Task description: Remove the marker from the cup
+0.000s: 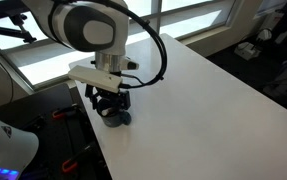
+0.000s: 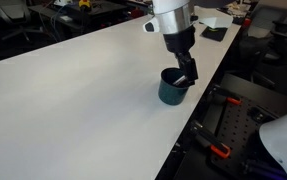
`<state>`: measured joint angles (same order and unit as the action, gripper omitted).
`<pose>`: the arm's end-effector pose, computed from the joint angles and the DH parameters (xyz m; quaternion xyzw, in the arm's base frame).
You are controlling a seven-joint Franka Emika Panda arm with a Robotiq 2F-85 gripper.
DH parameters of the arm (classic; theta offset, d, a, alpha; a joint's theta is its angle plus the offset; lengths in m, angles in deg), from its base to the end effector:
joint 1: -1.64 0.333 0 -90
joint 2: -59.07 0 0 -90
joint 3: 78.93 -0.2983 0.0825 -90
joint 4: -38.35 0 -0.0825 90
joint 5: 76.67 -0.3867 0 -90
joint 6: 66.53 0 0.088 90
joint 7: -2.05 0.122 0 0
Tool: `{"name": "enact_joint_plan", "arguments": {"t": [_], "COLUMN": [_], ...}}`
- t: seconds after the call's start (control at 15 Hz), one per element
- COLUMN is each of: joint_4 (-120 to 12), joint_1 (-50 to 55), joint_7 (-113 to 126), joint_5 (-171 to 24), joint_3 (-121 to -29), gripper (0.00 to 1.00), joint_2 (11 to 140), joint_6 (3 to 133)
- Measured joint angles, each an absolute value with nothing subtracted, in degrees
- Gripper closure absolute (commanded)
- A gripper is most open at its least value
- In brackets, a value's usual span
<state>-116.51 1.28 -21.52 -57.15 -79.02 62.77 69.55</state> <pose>0.3555 -0.0088 0.1496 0.9179 0.3349 -0.2068 0.0498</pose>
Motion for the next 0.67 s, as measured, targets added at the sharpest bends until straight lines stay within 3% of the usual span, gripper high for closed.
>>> {"name": "enact_joint_plan", "arguments": {"t": [0.67], "joint_4": [-117.6], "joint_1": [-0.5], "joint_7": [-25.3], "joint_5": [-53.8], "joint_3": [-77.2], "gripper": [0.00], "joint_2": [62.9], "joint_6": [69.2]}}
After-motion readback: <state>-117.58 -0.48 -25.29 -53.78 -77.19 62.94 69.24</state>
